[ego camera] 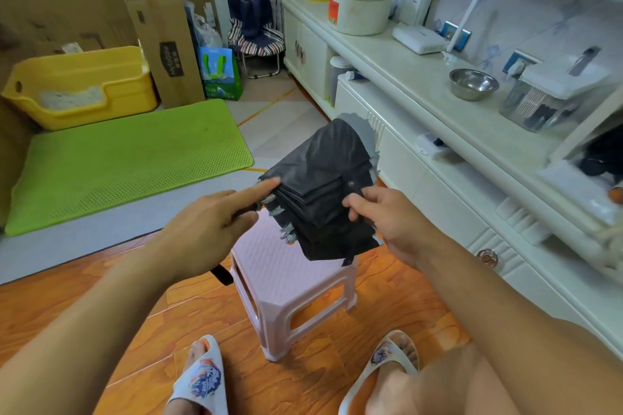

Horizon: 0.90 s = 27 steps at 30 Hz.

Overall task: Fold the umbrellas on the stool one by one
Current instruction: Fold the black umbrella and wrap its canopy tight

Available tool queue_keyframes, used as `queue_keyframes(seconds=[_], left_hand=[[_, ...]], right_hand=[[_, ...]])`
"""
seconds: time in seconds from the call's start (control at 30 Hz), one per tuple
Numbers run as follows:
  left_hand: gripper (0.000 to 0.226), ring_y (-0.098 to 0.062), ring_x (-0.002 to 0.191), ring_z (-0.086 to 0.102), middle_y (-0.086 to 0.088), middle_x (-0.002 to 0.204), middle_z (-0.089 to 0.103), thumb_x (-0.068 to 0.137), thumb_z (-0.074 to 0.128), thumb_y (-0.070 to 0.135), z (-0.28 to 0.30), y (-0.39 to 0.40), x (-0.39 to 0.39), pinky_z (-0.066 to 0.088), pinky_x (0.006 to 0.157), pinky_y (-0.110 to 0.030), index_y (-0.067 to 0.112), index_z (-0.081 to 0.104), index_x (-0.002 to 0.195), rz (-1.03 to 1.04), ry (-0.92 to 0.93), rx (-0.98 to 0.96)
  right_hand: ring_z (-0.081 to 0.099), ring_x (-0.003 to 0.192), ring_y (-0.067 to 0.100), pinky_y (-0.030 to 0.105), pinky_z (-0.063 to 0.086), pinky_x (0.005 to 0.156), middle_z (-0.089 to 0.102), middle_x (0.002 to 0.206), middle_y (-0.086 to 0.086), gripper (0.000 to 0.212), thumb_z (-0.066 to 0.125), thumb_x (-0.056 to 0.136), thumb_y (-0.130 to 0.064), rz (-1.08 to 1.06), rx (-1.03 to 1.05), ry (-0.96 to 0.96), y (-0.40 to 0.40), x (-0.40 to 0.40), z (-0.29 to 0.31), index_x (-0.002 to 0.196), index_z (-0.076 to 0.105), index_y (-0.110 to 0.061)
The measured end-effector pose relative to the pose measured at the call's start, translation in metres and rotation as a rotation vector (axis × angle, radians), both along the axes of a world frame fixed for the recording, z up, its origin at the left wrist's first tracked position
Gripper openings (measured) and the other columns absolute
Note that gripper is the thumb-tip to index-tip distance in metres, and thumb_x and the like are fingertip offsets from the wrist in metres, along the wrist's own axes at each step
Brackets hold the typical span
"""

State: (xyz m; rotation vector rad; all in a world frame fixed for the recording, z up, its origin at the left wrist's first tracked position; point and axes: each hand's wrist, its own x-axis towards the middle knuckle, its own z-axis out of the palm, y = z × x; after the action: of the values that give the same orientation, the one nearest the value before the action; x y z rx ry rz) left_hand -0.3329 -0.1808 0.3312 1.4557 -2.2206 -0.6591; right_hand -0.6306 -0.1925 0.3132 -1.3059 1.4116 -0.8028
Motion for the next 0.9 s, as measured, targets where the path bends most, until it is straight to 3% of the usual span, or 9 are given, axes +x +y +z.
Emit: queue_keyframes(seconds=[0.07,0.13,0.23,0.33,0.47,0.57,0.67,0.77,0.9], left_hand=[[0.077,-0.021,0.06,0.044,0.003,0.073,0.055,0.1,0.064,0.021,0.002,0.002,-0.001,0.039,0.054,-0.034,0.072,0.025,0.141,0.101,0.343,0.301],[0.083,-0.023,0.052,0.038,-0.007,0.066,0.05,0.089,0.077,0.012,0.001,0.001,-0.001,0.03,0.044,-0.031,0.055,0.033,0.144,0.231,0.577,0.533],[0.043,-0.017,0.039,0.037,-0.004,0.051,0.05,0.083,0.079,0.005,-0.003,0.0,-0.01,0.028,0.037,-0.021,0.009,0.051,0.116,0.402,0.67,0.686],[0.024,-0.015,0.038,0.042,-0.01,0.057,0.056,0.084,0.074,0.0,-0.004,0.002,-0.016,0.032,0.036,-0.019,0.006,0.052,0.09,0.482,0.778,0.775],[0.02,-0.016,0.052,0.054,-0.015,0.087,0.071,0.075,0.078,0.007,-0.006,0.002,-0.013,0.04,0.04,-0.02,0.011,0.061,0.083,0.514,0.938,0.883],[0.016,-0.013,0.053,0.051,-0.008,0.079,0.064,0.084,0.07,0.019,-0.007,0.004,-0.019,0.041,0.039,-0.019,0.006,0.066,0.093,0.539,0.956,0.978],[0.029,-0.013,0.051,0.054,-0.008,0.073,0.062,0.083,0.071,0.025,-0.011,0.007,-0.028,0.046,0.039,-0.021,0.0,0.066,0.098,0.486,0.913,1.019],[0.038,-0.016,0.059,0.061,-0.012,0.082,0.067,0.082,0.072,0.025,-0.013,0.008,-0.032,0.054,0.047,-0.023,-0.005,0.068,0.106,0.423,0.978,1.08],[0.03,-0.025,0.075,0.072,-0.022,0.101,0.07,0.086,0.066,0.011,-0.013,0.011,-0.028,0.063,0.065,-0.035,-0.01,0.071,0.107,0.33,1.004,1.195]], right_hand=[[0.063,0.099,0.02,0.05,0.044,0.108,0.07,0.079,-0.005,0.033,0.058,0.102,-0.034,-0.05,0.02,-0.071,-0.002,-0.004,0.001,0.081,0.074,-0.014],[0.061,0.078,0.016,0.04,0.05,0.095,0.064,0.074,0.002,0.033,0.054,0.105,-0.029,-0.109,0.093,-0.233,-0.004,-0.007,0.004,0.087,0.073,-0.009],[0.056,0.068,0.015,0.033,0.05,0.081,0.056,0.069,0.004,0.032,0.052,0.106,-0.028,-0.096,0.124,-0.228,-0.001,-0.015,0.01,0.089,0.068,-0.007],[0.052,0.061,0.016,0.035,0.049,0.075,0.051,0.062,0.001,0.031,0.054,0.105,-0.03,-0.115,0.146,-0.087,0.0,-0.026,0.011,0.086,0.067,-0.009],[0.043,0.047,0.012,0.032,0.048,0.062,0.047,0.057,0.001,0.033,0.056,0.104,-0.028,-0.22,0.23,-0.108,-0.002,-0.033,0.009,0.078,0.064,-0.009],[0.047,0.051,0.013,0.033,0.051,0.064,0.051,0.058,0.0,0.034,0.055,0.104,-0.028,-0.238,0.261,-0.097,0.0,-0.033,0.008,0.075,0.063,-0.012],[0.06,0.064,0.017,0.041,0.058,0.077,0.059,0.068,0.004,0.034,0.052,0.104,-0.028,-0.206,0.252,-0.059,0.003,-0.03,0.008,0.075,0.061,-0.013],[0.067,0.081,0.023,0.045,0.06,0.086,0.065,0.083,0.01,0.032,0.051,0.104,-0.024,-0.228,0.225,-0.077,0.003,-0.027,0.01,0.076,0.061,-0.011],[0.07,0.092,0.024,0.043,0.061,0.084,0.067,0.09,0.008,0.032,0.052,0.104,-0.026,-0.245,0.219,-0.072,0.002,-0.026,0.011,0.077,0.06,-0.012]])
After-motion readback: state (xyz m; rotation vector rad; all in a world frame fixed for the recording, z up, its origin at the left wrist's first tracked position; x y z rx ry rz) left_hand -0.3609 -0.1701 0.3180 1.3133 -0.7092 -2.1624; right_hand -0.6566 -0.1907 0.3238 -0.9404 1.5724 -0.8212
